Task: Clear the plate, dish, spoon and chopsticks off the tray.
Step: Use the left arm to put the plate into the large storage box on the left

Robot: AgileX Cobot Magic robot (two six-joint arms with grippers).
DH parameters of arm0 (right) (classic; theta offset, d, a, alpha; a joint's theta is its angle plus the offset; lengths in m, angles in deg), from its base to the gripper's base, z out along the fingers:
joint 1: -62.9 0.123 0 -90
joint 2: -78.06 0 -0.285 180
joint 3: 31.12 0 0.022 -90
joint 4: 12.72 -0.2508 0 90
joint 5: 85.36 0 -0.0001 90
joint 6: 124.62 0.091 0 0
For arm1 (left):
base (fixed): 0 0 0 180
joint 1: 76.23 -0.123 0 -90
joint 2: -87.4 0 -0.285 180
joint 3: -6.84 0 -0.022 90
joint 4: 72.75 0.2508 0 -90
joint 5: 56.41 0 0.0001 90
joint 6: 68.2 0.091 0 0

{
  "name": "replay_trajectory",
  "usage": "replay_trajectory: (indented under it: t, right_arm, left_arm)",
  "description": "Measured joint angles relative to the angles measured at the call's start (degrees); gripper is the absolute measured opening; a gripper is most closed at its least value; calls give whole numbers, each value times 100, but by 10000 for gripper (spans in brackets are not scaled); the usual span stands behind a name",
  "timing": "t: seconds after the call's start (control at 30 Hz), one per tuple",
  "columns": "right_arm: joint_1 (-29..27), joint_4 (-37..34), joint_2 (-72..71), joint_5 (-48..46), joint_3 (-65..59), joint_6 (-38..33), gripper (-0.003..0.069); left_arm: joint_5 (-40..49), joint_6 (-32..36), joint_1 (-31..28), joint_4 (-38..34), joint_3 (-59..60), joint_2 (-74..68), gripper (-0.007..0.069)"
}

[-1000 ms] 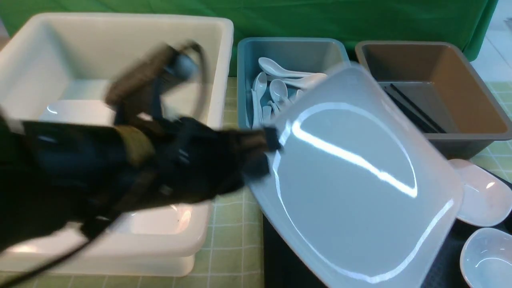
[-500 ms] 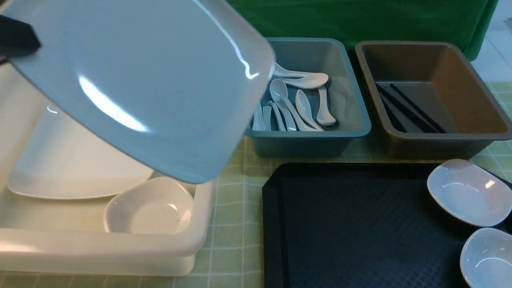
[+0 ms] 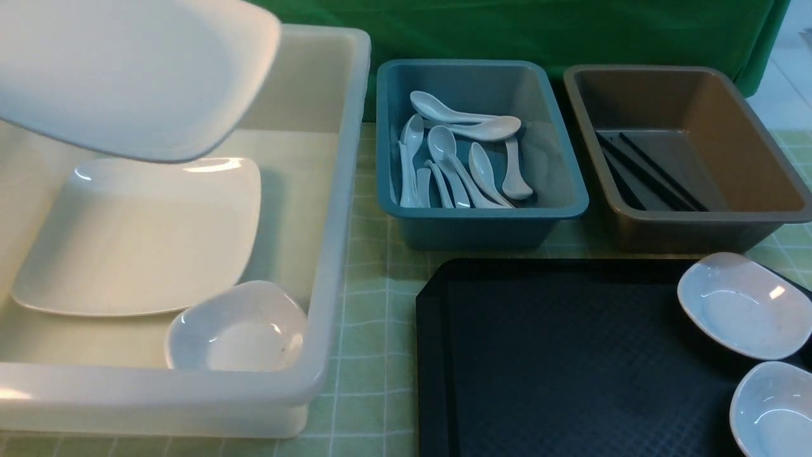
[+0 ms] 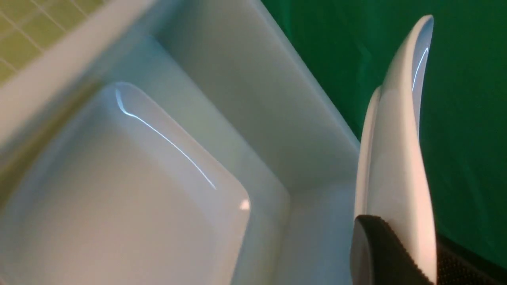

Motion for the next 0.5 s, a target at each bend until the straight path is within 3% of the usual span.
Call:
replay_trajectory:
  t: [0.13, 0.5]
  right_arm:
    - [0, 0, 0, -5, 0, 0, 199]
    - [0, 0, 0, -5, 0, 0, 209]
  left_arm:
    - [29, 37, -122, 260, 231, -436, 11]
    - [-664, 108, -122, 154, 874, -1256, 12]
